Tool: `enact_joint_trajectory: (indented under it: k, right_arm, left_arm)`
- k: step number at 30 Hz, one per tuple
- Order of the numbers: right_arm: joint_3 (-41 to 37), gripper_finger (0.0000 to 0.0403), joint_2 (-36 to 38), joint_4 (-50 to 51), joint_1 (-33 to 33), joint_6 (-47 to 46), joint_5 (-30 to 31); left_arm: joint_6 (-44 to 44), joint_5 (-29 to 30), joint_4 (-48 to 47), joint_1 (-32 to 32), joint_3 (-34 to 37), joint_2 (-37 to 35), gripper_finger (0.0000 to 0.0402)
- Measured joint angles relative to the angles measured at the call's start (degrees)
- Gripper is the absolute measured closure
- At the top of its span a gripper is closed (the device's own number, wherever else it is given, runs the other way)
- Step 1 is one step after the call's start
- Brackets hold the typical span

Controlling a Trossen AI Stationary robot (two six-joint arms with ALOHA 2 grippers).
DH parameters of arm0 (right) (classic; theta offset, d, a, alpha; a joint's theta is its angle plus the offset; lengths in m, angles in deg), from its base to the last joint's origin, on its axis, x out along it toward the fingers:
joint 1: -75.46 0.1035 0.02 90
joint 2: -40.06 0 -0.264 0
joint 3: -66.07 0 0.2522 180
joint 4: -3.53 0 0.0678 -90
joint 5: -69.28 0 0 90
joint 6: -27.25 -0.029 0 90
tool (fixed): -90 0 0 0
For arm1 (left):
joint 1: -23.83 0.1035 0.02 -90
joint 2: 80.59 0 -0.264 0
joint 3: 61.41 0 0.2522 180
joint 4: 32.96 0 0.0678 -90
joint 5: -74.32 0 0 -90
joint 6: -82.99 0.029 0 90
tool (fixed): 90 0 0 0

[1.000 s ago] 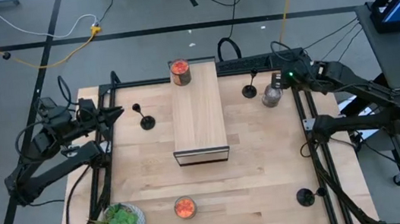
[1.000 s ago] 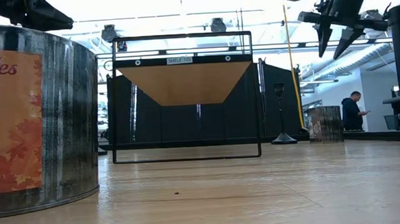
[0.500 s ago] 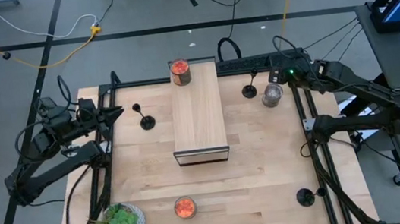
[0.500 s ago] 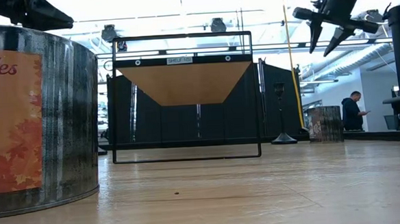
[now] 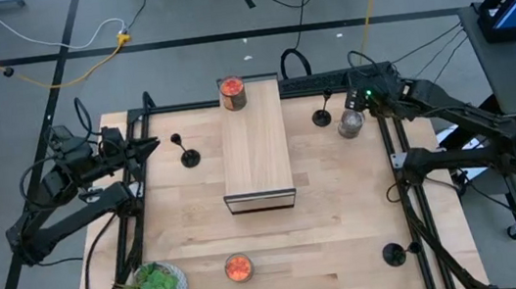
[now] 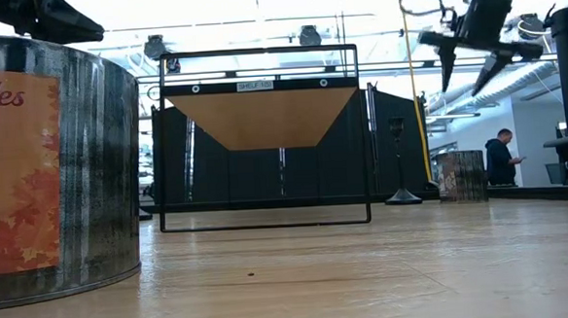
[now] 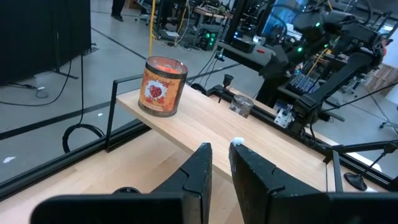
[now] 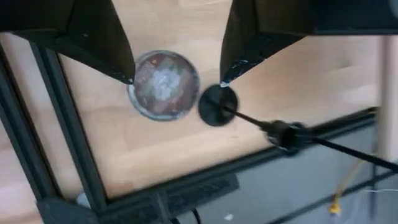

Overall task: Pick & Place candle stick holders
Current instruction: Align the brown scented candle with the orange scented candle on the shelf

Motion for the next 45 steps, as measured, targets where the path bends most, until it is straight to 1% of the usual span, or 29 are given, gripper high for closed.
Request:
enact_joint_trajectory:
  k: [7,11,14,22,31,37,41,45]
  right_arm:
    - [-6.7,0.013,-1.6,-4.9,-2.6,0.7,-0.7]
    - [-10.0,0.0116,-1.5,-8.5,-3.3,4.6,-0.9]
    - [-11.5,0.0111,-1.4,-8.6,-3.3,3.9,-0.7]
    - [-14.5,0.011,-1.4,-8.6,-3.3,2.4,-0.8]
    - [-14.7,0.011,-1.4,-10.4,-3.4,3.2,-0.7]
    - [-15.4,0.011,-1.5,-11.2,-6.3,2.6,-0.6]
    - [-18.2,0.011,-1.5,-14.3,-8.0,2.0,-1.1]
    - [-20.8,0.0111,-1.6,-19.3,-8.9,1.3,-4.3]
  left_arm:
    - [0.0,0.0,0.0,0.0,0.0,0.0,0.0339]
    - [-0.3,0.0,0.0,0.0,0.0,0.0,0.0339]
    - [-0.6,0.0,0.0,0.0,0.0,0.0,0.0339]
    - [-0.6,0.0,0.0,0.0,0.0,0.0,0.0339]
    - [-0.6,0.0,0.0,0.0,0.0,0.0,0.0339]
    - [-0.6,0.0,0.0,0.0,0.0,0.0,0.0339]
    - [-0.6,0.0,0.0,0.0,0.0,0.0,0.0339]
    - [-0.7,0.0,0.0,0.0,0.0,0.0,0.0339]
